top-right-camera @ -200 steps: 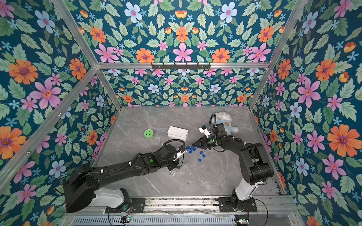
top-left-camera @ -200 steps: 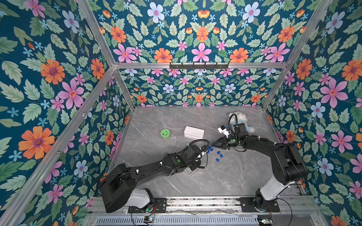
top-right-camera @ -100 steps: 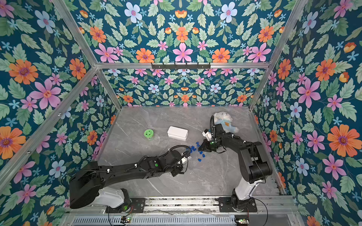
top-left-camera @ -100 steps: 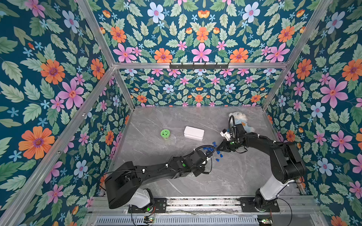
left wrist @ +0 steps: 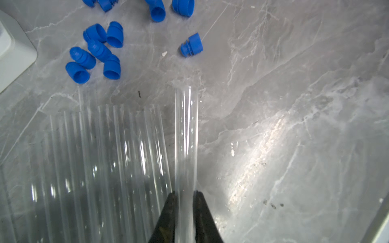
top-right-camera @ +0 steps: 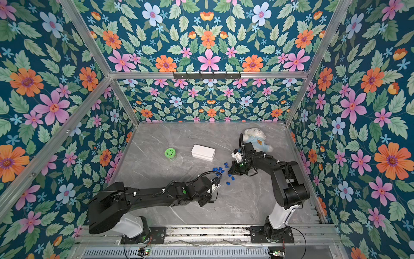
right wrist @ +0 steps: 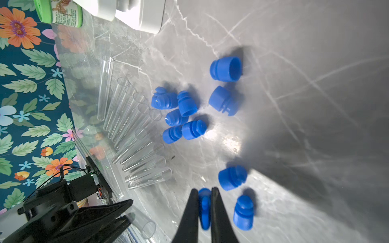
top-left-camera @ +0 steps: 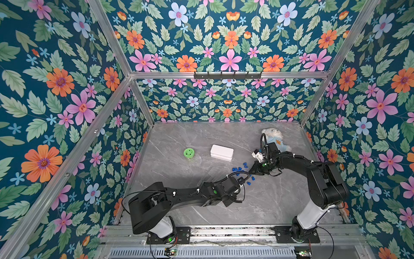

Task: Remove stoppers from test tubes
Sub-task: Place the stopper at the center of the board.

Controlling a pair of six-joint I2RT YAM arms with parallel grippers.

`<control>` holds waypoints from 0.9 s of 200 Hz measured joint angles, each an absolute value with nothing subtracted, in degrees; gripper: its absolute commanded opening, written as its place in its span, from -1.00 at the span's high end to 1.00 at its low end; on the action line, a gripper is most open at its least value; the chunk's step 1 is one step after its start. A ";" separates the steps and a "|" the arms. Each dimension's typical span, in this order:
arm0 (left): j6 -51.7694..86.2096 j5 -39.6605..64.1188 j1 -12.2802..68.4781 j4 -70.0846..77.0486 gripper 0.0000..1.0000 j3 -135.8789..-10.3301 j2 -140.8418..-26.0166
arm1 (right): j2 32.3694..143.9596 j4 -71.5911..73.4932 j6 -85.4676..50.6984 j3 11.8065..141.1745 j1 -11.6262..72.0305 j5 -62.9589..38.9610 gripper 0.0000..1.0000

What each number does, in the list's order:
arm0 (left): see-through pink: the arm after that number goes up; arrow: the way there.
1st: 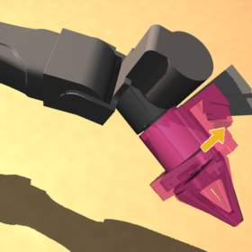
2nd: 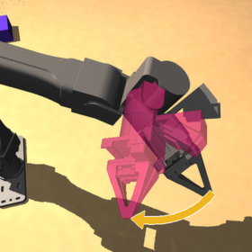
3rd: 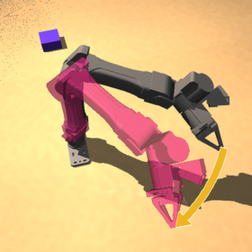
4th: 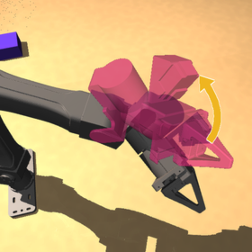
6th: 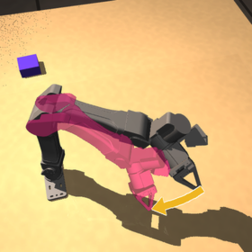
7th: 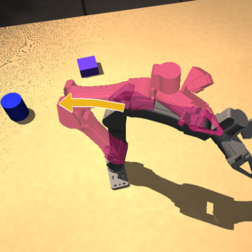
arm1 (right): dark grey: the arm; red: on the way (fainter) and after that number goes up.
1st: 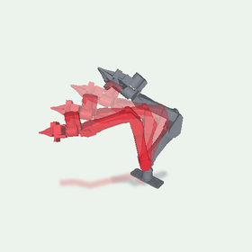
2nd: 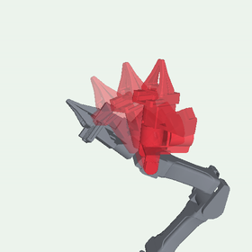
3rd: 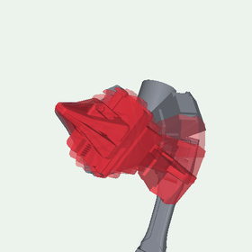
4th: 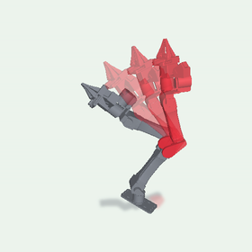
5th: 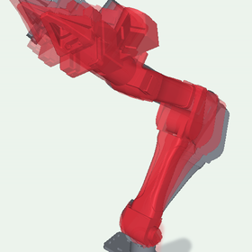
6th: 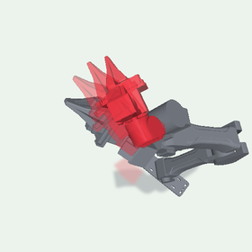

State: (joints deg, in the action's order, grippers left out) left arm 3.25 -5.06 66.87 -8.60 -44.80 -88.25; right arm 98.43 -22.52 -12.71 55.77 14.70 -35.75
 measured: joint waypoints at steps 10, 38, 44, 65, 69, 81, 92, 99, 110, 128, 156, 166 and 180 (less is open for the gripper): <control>3.46 -5.06 67.22 -8.49 0.99 -44.82 -88.71 | 98.43 -22.59 -12.67 55.77 14.72 -35.59 0.74; 4.14 -5.10 67.61 -7.73 0.99 -44.97 -89.73 | 98.52 -22.63 -12.45 55.77 14.72 -35.38 0.68; 4.29 -5.17 67.68 -7.44 0.99 -44.99 -89.89 | 98.61 -22.65 -12.40 55.77 14.72 -35.31 0.67; 4.47 -5.69 67.88 -6.87 0.97 -45.04 -90.50 | 98.89 -22.65 -12.23 55.77 14.72 -35.11 0.62; 4.49 -5.82 67.90 -6.87 0.96 -45.06 -90.63 | 98.91 -22.70 -12.23 55.77 14.72 -35.03 0.60; 4.51 -6.00 68.03 -6.87 0.94 -45.08 -91.11 | 98.94 -22.74 -12.23 55.77 14.72 -34.79 0.57; 4.54 -6.20 68.16 -6.87 0.91 -45.08 -91.37 | 98.96 -22.74 -12.23 55.77 14.72 -34.63 0.56; 4.56 -6.31 68.25 -6.85 0.90 -45.08 -91.46 | 98.98 -22.74 -12.23 55.77 14.72 -34.44 0.55; 4.62 -6.35 68.36 -6.72 0.88 -45.10 -91.59 | 99.11 -22.74 -12.23 55.77 14.72 -34.35 0.54; 4.71 -6.39 68.36 -6.66 0.86 -45.10 -91.68 | 99.33 -22.81 -12.19 55.77 14.72 -34.17 0.53; 4.73 -6.44 68.36 -6.39 0.79 -45.08 -91.81 | 99.35 -22.83 -12.03 55.77 14.72 -33.93 0.50; 4.75 -6.55 68.36 -6.39 0.75 -45.08 -92.03 | 99.35 -22.83 -12.03 55.77 14.72 -33.91 0.49; 4.86 -6.55 68.42 -6.37 0.69 -45.08 -92.25 | 99.35 -22.83 -12.01 55.77 14.72 -33.89 0.47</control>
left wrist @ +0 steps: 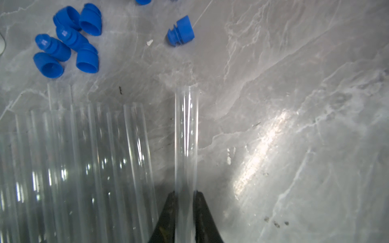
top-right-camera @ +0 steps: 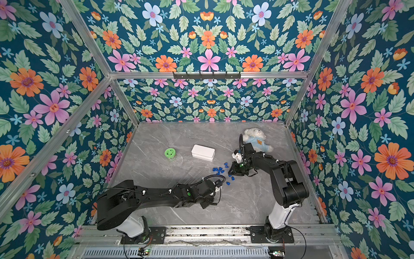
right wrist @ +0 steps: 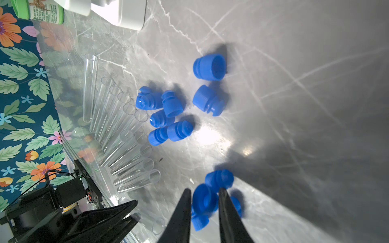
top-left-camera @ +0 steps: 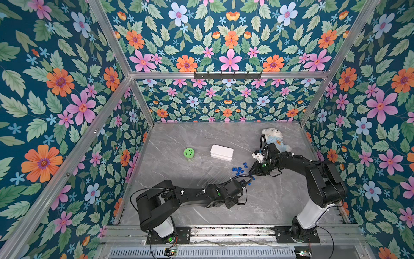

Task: Remove stoppers from test tubes
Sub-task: Place the stopper at the center of the board.

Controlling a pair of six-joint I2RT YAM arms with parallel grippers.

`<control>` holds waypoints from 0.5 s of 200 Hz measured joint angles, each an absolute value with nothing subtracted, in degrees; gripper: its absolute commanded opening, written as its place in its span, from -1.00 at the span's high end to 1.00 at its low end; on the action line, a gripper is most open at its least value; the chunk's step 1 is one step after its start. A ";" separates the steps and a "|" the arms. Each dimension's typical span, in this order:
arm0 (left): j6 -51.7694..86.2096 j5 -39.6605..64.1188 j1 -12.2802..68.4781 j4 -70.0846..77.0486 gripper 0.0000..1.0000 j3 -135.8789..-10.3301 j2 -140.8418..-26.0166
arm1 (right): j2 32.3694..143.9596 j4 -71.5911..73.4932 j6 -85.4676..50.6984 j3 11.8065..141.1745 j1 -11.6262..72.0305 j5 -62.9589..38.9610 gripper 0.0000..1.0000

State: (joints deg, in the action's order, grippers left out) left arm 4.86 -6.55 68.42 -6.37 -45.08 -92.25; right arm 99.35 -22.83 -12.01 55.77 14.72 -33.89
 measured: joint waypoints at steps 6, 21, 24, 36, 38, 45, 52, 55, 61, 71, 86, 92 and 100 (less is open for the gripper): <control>4.95 -6.55 68.47 -6.28 0.66 -45.08 -92.33 | 99.35 -22.83 -12.01 55.77 14.72 -33.85 0.45; 4.95 -6.55 68.47 -6.26 0.60 -45.08 -92.42 | 99.24 -22.83 -11.99 55.75 14.72 -33.65 0.43; 4.97 -6.55 68.47 -6.24 0.59 -45.08 -92.42 | 99.22 -22.83 -11.99 55.75 14.72 -33.58 0.43; 4.99 -6.57 68.47 -6.22 0.55 -45.08 -92.42 | 99.09 -22.83 -11.92 55.75 14.72 -33.43 0.40; 5.02 -6.57 68.47 -6.22 0.53 -45.08 -92.42 | 99.04 -22.83 -11.88 55.72 14.72 -33.39 0.39; 5.08 -6.57 68.47 -6.22 0.48 -45.08 -92.42 | 98.89 -22.83 -11.88 55.64 14.72 -33.26 0.36; 5.13 -6.59 68.45 -6.22 0.41 -45.08 -92.42 | 98.70 -22.85 -11.88 55.59 14.72 -33.04 0.33; 5.15 -6.59 68.45 -6.20 0.39 -45.08 -92.42 | 98.61 -22.85 -11.86 55.59 14.72 -33.01 0.33; 5.15 -6.59 68.47 -6.17 0.37 -45.08 -92.42 | 98.35 -22.83 -11.86 55.55 14.72 -32.93 0.31; 5.17 -6.57 68.47 -6.17 0.36 -45.08 -92.42 | 97.78 -22.81 -11.88 55.42 14.72 -32.86 0.30; 5.19 -6.59 68.49 -6.07 0.33 -45.01 -92.31 | 96.57 -22.59 -11.88 55.00 14.72 -32.71 0.28; 5.19 -6.61 68.49 -6.07 0.32 -44.99 -92.20 | 96.07 -22.46 -11.88 54.81 14.72 -32.67 0.27; 5.26 -6.59 68.51 -6.07 0.28 -44.93 -91.90 | 94.98 -22.35 -11.90 54.46 14.72 -32.58 0.24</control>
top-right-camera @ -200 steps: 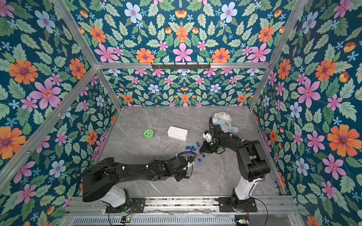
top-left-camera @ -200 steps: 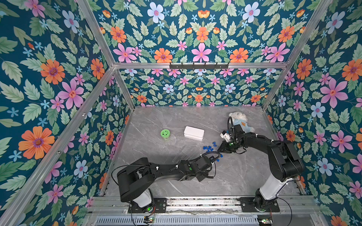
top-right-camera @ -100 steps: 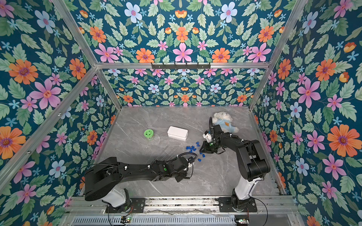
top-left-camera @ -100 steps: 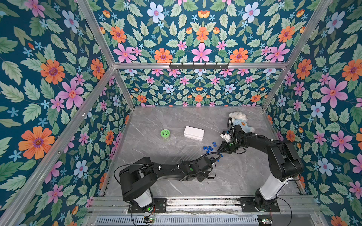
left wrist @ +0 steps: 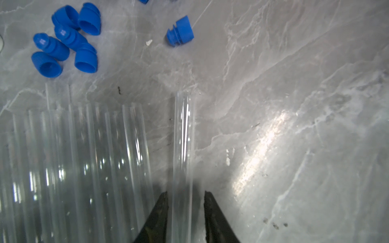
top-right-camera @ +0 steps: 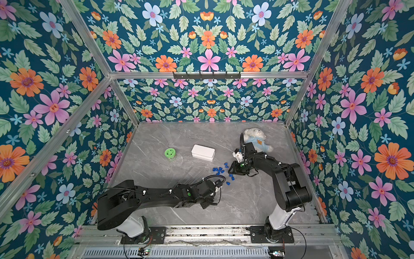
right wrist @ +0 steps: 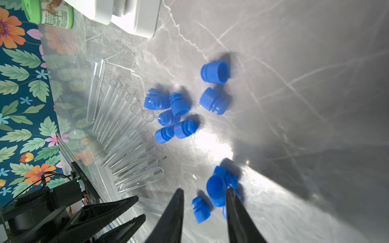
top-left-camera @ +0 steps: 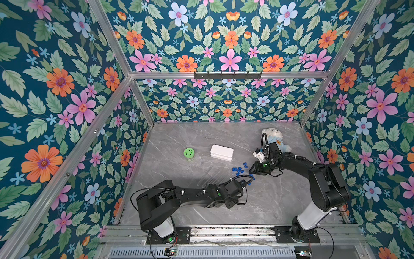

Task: Remove stoppers from test tubes
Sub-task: Place the stopper at the center of the board, then reset both arms

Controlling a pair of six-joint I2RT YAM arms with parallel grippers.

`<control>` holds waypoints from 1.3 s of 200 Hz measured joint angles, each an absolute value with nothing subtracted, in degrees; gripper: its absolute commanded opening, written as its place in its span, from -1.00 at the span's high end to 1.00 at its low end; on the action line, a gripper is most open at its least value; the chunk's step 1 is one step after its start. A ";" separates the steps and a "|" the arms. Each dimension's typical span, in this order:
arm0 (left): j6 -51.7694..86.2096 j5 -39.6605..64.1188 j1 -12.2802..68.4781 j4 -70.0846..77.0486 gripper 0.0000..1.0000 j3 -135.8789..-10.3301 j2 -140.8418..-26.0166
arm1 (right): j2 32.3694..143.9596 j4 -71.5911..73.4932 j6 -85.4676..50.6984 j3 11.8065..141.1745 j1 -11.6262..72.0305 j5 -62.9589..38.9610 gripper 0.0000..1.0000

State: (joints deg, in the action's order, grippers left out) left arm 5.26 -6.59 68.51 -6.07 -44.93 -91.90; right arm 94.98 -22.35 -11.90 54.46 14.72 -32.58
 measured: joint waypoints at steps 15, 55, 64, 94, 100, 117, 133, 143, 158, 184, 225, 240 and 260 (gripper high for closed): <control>5.41 -6.61 68.58 -6.07 0.21 -44.93 -90.98 | 92.25 -21.85 -11.92 53.78 14.72 -32.45 0.14; 5.41 -7.16 68.93 -6.50 0.03 -45.15 -86.52 | 84.58 -18.94 -12.05 50.43 14.72 -31.40 -0.37; 5.41 -7.44 68.99 -6.55 -0.08 -45.15 -85.30 | 82.83 -18.33 -12.08 49.80 14.72 -30.85 -0.59; 5.34 -10.35 68.34 -7.53 -0.63 -45.12 -80.71 | 76.40 -15.66 -12.80 47.20 14.70 -26.83 -0.99; 5.39 -11.46 67.79 -7.55 -0.72 -45.12 -79.72 | 75.00 -15.14 -13.17 46.48 14.70 -25.63 -0.99; 5.43 -15.20 65.67 -7.62 -0.99 -45.01 -76.88 | 70.74 -13.93 -13.34 44.31 14.37 -21.08 -0.99; 5.48 -19.05 62.24 -7.03 -0.99 -44.69 -73.10 | 65.91 -12.95 -14.09 41.82 12.93 -16.32 -0.99; 5.56 -20.40 59.09 -6.28 -0.99 -44.42 -70.72 | 62.48 -11.79 -14.66 39.68 11.55 -13.72 -0.99; 5.65 -22.50 53.39 -4.97 -0.99 -44.18 -67.40 | 56.53 -9.23 -14.83 35.48 9.37 -9.96 -0.99; 7.44 -25.82 42.22 -2.44 -0.99 -44.16 -63.86 | 48.31 -2.44 -15.42 26.65 7.94 0.91 -0.99; 7.07 -33.98 33.74 3.20 -0.99 -40.80 -64.18 | 49.23 16.27 -9.72 14.09 5.17 4.80 -0.99; 5.61 -35.92 30.63 7.16 -0.99 -37.78 -64.14 | 53.28 21.85 -7.11 13.93 4.75 4.71 -0.99; 1.63 -36.99 27.88 14.76 -0.99 -32.67 -64.90 | 60.10 29.87 -5.21 14.17 3.81 4.95 -0.99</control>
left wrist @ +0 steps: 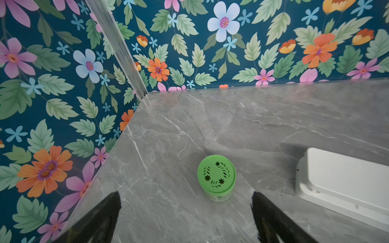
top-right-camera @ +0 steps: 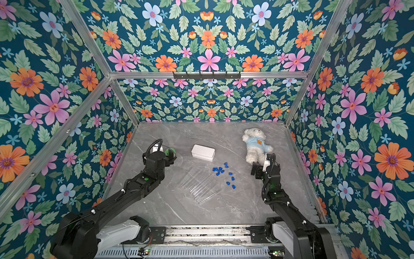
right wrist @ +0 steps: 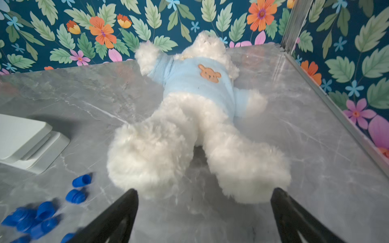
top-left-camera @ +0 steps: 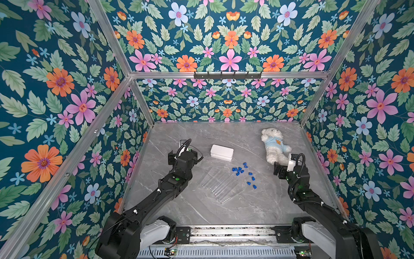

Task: Remove stoppers from test tubes
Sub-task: Reset both arms

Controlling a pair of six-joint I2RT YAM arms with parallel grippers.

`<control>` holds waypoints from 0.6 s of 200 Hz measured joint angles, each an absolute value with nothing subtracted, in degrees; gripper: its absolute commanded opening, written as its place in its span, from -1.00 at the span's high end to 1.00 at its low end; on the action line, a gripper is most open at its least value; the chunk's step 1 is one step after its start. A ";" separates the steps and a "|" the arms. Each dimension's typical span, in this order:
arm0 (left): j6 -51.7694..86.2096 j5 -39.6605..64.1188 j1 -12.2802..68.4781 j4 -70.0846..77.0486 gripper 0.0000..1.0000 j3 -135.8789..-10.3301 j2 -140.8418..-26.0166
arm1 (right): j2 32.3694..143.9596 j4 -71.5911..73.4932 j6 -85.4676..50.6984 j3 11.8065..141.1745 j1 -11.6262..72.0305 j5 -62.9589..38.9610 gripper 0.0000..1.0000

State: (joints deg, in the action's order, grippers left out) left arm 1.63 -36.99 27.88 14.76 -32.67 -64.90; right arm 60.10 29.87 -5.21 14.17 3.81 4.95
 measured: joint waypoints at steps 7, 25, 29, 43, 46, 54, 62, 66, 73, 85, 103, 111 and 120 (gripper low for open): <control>-0.03 -37.21 26.92 17.30 -0.99 -31.20 -65.65 | 62.92 32.42 -4.71 14.20 3.49 5.10 -0.99; -2.28 -37.78 22.72 23.09 -0.99 -28.01 -68.05 | 69.45 37.65 -3.55 14.15 3.18 5.82 -0.99; -2.72 -37.80 21.52 24.80 -0.99 -27.22 -68.60 | 70.70 38.89 -3.29 14.13 3.16 6.00 -0.99; -3.29 -37.34 17.54 30.46 -0.99 -24.45 -70.74 | 74.54 43.40 -2.87 13.89 2.90 6.37 -0.99; -3.29 -37.10 16.88 31.48 -0.99 -23.86 -71.29 | 75.57 44.75 -2.81 13.82 2.79 6.46 -0.99; -3.31 -36.45 14.90 34.37 -0.99 -22.41 -73.01 | 77.73 47.64 -2.74 13.50 2.59 6.76 -0.99; -3.29 -35.62 13.52 36.73 -0.99 -21.50 -75.11 | 79.26 49.80 -2.63 13.15 2.46 7.27 -0.99; -3.25 -35.03 13.06 38.09 -0.99 -21.06 -76.23 | 79.83 50.54 -2.63 13.08 2.39 7.51 -0.99; -3.25 -33.87 12.62 40.95 -0.99 -20.29 -78.24 | 80.20 51.13 -2.63 13.13 2.35 7.70 -0.99; -3.40 -31.94 12.36 46.54 -0.99 -18.81 -82.04 | 80.47 52.42 -2.68 13.65 2.17 8.12 -0.99; -4.05 -28.53 11.79 52.40 -0.99 -16.64 -84.34 | 82.83 54.92 -2.85 14.63 1.76 8.99 -0.99; -4.10 -27.11 11.46 56.25 -0.99 -15.92 -85.32 | 83.20 54.13 -2.90 15.14 1.63 9.30 -0.99; -4.64 -25.89 11.05 60.88 -0.99 -15.09 -87.20 | 83.05 53.21 -3.03 15.86 1.39 9.61 -0.99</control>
